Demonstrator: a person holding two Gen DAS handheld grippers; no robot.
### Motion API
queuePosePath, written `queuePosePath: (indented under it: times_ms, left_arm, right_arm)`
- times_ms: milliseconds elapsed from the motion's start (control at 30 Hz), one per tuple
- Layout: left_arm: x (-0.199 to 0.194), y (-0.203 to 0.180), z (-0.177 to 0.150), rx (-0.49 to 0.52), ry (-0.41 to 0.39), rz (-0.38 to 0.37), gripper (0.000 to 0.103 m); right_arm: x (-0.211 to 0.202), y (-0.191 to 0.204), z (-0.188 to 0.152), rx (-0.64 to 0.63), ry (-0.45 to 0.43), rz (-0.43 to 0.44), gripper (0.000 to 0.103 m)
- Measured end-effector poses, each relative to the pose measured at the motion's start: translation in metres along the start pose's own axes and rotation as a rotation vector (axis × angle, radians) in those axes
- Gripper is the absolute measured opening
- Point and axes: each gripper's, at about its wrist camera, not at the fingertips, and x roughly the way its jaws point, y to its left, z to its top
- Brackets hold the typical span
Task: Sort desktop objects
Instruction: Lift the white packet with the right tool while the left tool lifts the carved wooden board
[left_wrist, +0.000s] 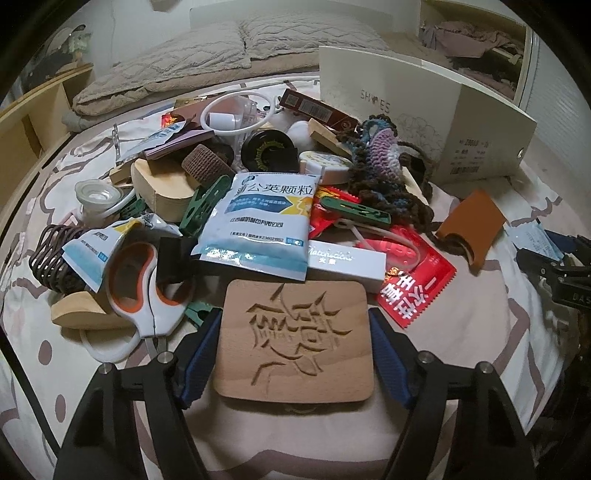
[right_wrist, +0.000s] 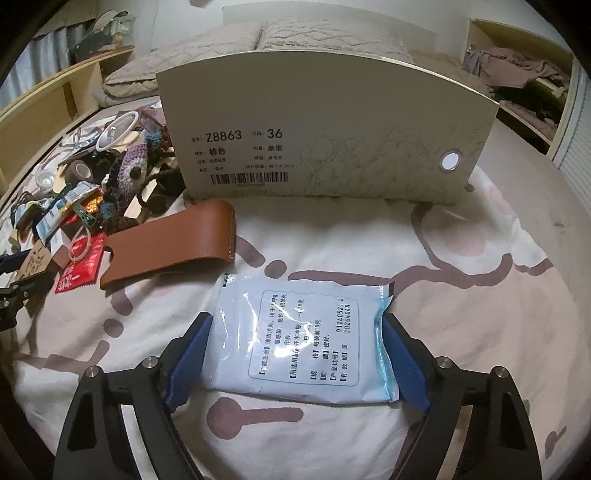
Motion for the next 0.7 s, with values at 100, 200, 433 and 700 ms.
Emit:
queuePosePath:
  times_ms: [100,200,433,700]
  left_arm:
    - [-0.001,0.001,-0.001,-0.007,0.001,-0.007,0.076]
    - [-0.003,0.003,-0.003,-0.024,0.001,-0.012,0.076]
    - [-0.008,0.004,-0.004,-0.057,-0.004,-0.025,0.076]
    - [-0.022,-0.002,-0.004,-0.058,-0.044,-0.030,0.076]
  right_arm:
    - [-0.001,-0.001,0.002,0.013,-0.004,0.005,0.086]
    - [-0.003,-0.003,0.003,0.017,-0.010,0.000,0.086]
    - [-0.004,-0.009,0.006,0.075,-0.019,0.002,0.086]
    - [-0.016,-0.001,0.015,0.096,-0.066,0.017,0.086]
